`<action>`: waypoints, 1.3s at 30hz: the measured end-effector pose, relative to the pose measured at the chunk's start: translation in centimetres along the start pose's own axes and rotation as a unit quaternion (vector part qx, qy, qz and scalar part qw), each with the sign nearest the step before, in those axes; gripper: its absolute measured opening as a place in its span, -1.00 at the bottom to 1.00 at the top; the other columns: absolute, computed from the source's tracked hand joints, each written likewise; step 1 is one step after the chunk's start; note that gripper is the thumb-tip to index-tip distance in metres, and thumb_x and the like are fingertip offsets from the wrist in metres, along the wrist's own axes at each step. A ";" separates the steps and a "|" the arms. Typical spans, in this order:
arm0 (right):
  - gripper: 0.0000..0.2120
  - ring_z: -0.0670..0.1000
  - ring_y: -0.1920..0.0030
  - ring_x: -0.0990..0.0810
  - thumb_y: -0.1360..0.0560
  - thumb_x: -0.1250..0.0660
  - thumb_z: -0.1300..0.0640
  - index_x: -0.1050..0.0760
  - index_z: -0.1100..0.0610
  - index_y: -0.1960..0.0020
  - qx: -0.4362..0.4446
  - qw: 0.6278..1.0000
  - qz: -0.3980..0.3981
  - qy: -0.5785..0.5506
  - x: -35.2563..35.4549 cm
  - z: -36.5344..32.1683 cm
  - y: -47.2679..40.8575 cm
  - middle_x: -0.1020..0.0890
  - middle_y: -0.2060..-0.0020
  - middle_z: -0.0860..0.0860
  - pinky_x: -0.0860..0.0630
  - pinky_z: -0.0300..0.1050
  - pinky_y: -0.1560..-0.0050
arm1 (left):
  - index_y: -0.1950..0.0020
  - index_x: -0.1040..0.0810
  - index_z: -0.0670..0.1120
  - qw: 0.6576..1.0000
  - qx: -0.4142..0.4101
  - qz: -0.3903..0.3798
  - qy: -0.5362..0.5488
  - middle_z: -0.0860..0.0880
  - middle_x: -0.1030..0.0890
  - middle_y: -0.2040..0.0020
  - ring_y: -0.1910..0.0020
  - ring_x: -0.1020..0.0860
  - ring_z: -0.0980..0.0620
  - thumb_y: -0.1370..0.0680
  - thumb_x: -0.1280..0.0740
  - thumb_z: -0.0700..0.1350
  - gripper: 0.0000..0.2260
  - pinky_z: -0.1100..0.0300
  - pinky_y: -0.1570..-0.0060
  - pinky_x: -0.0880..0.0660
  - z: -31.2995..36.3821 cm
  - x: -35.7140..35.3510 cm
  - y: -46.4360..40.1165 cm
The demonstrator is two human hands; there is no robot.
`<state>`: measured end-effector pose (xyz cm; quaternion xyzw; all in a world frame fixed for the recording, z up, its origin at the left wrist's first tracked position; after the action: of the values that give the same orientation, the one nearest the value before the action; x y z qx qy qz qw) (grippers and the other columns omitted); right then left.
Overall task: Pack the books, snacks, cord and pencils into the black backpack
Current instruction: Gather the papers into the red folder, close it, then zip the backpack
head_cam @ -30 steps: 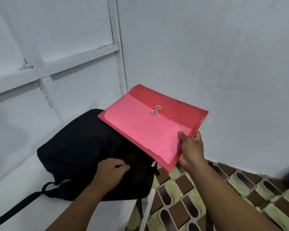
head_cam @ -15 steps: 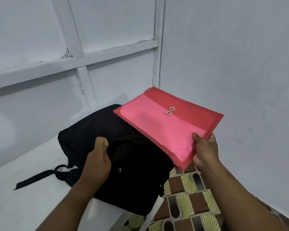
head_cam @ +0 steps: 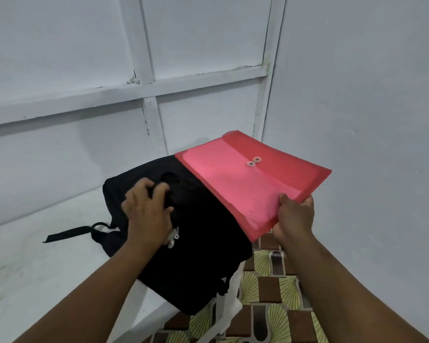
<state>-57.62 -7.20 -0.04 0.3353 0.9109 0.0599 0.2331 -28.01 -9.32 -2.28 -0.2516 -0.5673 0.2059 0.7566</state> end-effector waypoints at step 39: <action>-0.70 0.24 0.19 -0.71 -0.55 -0.26 0.38 -0.52 0.11 -0.20 -0.102 0.967 -0.106 0.206 12.2 -7.0 8.9 -0.72 0.08 0.22 -0.66 0.11 0.33 | 0.35 -0.67 -0.04 0.956 -0.238 -0.123 -0.119 -0.11 -0.45 -0.14 -0.03 -0.38 -0.23 -0.26 -0.45 -0.13 -0.99 -0.17 0.01 -0.31 0.0 -5.2 -0.4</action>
<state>-63.78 7.77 3.78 0.1917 0.9587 0.1951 0.0786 -29.44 -12.75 -6.00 -0.3263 -0.7123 -0.0010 0.6214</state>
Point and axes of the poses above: each hand's wrist, its own y-axis away from the middle knuckle, its own x-axis out of the back of the hand, z = x × y, the point moved 3 cm from there along -y, towards the middle knuckle
